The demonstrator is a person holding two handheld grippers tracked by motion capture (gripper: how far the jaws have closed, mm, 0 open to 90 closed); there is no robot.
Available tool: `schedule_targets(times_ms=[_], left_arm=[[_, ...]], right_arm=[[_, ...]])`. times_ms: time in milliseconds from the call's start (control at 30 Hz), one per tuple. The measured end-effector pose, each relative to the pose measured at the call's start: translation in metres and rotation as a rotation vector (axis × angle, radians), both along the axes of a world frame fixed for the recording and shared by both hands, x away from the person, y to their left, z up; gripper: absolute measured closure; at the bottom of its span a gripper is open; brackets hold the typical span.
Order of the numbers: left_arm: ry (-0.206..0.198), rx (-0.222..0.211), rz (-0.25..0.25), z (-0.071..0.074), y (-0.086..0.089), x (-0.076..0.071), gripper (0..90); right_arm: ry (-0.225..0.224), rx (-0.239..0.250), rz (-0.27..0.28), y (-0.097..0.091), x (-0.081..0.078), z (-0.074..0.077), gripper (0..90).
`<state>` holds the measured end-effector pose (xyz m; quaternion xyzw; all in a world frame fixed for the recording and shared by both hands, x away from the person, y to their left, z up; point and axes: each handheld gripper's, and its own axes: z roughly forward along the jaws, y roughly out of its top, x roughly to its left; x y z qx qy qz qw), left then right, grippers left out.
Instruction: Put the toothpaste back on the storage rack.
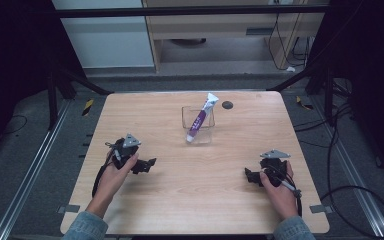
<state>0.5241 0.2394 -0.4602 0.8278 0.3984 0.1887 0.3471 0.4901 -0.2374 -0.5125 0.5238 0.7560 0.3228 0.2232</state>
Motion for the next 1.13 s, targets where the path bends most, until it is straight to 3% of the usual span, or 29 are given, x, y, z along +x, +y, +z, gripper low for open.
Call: schedule_targets(times_ms=[433, 633, 867, 933, 1133], left_arm=[[0.028, 0.001, 0.109, -0.020, 0.040, 0.005, 5.0], [0.030, -0.007, 0.130, -0.027, 0.048, 0.009, 5.1], [0.022, -0.058, 0.155, -0.037, 0.054, 0.015, 5.1], [0.023, -0.052, 0.163, -0.046, 0.055, 0.017, 5.1], [0.019, -0.004, 0.149, -0.047, 0.052, 0.018, 1.7]], right_arm=[[0.000, 0.000, 0.000, 0.000, 0.000, 0.000, 0.5], [0.000, 0.000, 0.000, 0.000, 0.000, 0.000, 0.5], [0.000, 0.000, 0.000, 0.000, 0.000, 0.000, 0.5], [-0.001, 0.000, 0.001, 0.000, 0.000, 0.000, 0.5], [0.000, 0.000, -0.001, 0.000, 0.000, 0.000, 0.4]])
